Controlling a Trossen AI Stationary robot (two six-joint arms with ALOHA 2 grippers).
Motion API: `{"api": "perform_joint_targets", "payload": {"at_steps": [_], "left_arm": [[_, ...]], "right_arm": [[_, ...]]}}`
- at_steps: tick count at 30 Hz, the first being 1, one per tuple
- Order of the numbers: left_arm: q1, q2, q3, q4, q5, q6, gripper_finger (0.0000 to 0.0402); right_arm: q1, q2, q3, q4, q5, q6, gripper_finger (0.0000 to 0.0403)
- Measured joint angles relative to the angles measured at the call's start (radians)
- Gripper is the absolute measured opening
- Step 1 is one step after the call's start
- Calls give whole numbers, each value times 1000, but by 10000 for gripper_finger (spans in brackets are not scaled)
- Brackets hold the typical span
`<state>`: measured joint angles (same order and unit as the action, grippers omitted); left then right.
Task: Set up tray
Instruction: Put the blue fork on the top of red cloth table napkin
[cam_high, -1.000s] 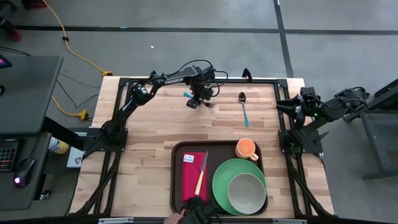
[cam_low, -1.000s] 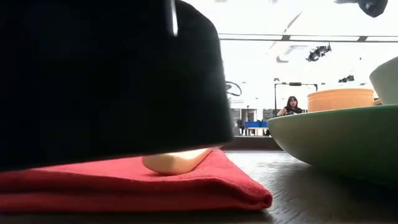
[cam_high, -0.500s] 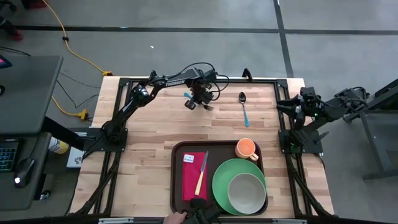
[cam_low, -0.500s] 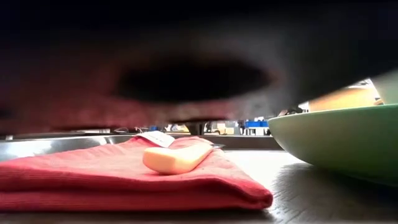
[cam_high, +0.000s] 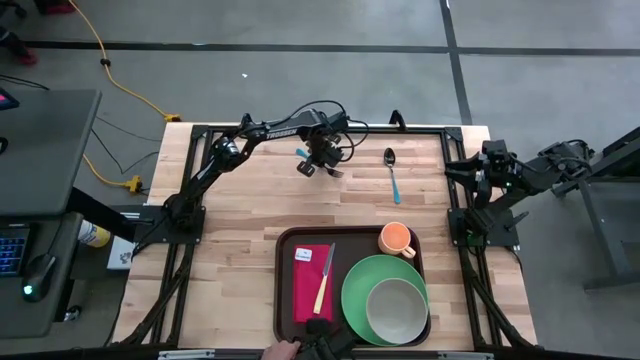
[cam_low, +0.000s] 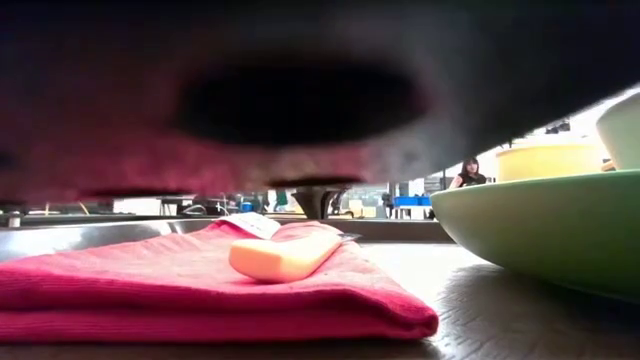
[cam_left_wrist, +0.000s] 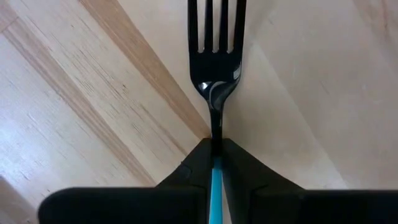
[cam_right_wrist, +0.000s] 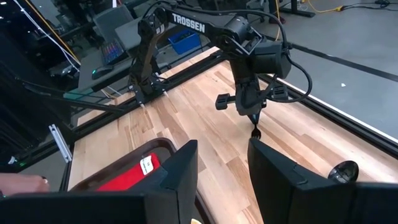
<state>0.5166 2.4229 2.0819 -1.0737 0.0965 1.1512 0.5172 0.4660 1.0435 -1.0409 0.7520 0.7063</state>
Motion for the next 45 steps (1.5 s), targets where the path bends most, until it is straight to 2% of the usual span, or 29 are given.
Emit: {"api": "perform_joint_targets", "payload": {"at_steps": [15,18,22,34,45], "left_arm": [[0,0,5,-5,-5,14,58],[0,5,48,-36,-17,22,53],[7,4,108,-56,23,8,14],[13,2,198,-110,41,-23,11],[20,-37,199,-154,92,-249,11]], "right_arm": [[0,0,0,-8,0,0,119],[0,0,0,-10,0,0,119],[0,0,0,-18,7,0,119],[0,-1,0,-26,0,0,119],[0,-1,0,-36,-22,-7,119]]}}
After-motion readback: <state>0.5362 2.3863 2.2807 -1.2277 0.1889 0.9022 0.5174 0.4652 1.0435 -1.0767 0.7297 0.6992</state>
